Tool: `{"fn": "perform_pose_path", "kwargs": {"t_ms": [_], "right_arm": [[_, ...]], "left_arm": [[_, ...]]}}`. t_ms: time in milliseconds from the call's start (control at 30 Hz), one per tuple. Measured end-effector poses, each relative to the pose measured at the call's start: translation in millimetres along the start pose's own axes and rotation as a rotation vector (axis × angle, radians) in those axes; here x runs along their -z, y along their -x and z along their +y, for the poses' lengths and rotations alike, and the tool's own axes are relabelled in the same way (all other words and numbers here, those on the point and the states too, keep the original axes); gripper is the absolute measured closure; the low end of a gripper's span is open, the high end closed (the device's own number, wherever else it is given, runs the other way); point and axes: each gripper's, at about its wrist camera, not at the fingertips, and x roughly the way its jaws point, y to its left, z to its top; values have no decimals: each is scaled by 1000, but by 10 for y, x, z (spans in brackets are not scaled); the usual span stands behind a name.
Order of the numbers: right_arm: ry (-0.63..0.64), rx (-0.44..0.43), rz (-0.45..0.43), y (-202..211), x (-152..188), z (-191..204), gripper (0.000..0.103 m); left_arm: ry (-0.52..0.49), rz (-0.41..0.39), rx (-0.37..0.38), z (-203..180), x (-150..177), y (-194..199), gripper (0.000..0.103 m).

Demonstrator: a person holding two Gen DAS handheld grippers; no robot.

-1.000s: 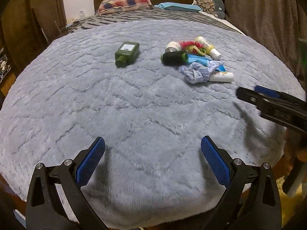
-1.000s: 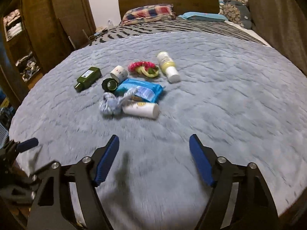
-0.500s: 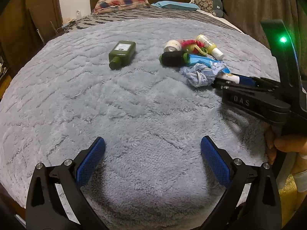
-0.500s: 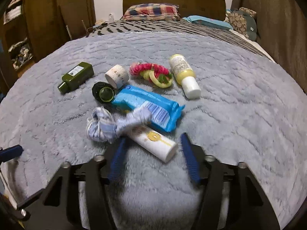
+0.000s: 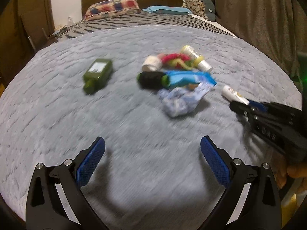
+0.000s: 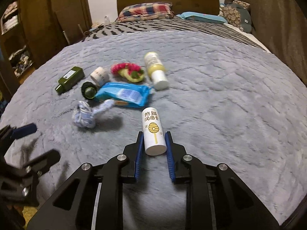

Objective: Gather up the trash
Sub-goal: 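Grasp the cloth rag with the left tool while the right grasps the white sunscreen tube, then lower the rag and sunscreen tube into the bin and open both tools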

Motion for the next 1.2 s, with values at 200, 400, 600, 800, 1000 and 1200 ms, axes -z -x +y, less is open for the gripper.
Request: {"fn": "perform_pose_path", "kwargs": {"t_ms": [200, 400, 600, 800, 1000, 1200], "right_arm": [[-11, 1, -2, 57, 36, -68, 80], [-21, 4, -11, 137, 67, -134, 80], [-31, 2, -19, 223, 117, -188, 81], [-26, -23, -47, 442, 216, -148, 81], [-45, -81, -104, 932, 417, -117, 81], [-59, -109, -131, 1379, 794, -94, 81]], "left_arm": [[-34, -10, 30, -226, -231, -195, 22], [-41, 18, 33, -317, -366, -431, 53], [-41, 11, 29, -304, -293, -353, 64], [-33, -1, 24, -244, -95, 0, 64], [-17, -51, 33, -207, 156, 547, 64], [-29, -106, 45, -287, 512, 1072, 64]]}}
